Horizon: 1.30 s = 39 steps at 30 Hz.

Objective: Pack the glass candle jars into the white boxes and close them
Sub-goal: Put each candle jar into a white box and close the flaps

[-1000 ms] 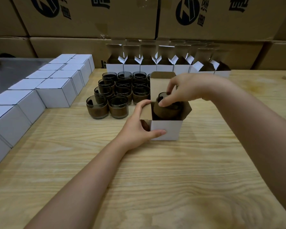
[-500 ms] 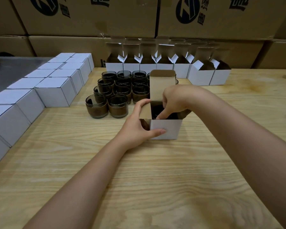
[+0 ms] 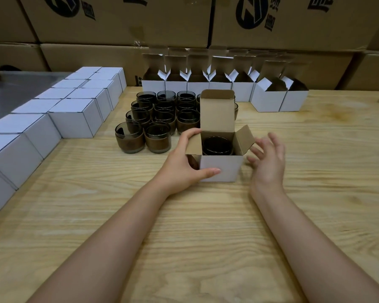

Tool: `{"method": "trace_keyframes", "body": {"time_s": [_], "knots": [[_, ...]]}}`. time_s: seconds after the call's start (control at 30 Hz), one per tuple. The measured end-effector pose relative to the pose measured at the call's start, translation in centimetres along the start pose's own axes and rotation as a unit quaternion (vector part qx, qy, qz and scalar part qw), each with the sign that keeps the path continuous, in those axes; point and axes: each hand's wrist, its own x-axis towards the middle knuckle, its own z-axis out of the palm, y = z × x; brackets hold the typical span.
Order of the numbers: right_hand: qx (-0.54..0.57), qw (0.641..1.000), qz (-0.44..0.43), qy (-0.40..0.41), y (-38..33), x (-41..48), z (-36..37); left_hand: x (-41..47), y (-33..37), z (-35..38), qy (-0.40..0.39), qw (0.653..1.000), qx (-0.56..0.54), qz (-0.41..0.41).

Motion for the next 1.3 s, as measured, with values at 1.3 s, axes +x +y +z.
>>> {"method": "trace_keyframes", "body": {"time_s": [1.3], "knots": [[0.029,0.946,-0.014,-0.321,0.6,-0.2,-0.1,0.4,-0.4,0.3,-0.006,0.998,0.036,0.042]]}}
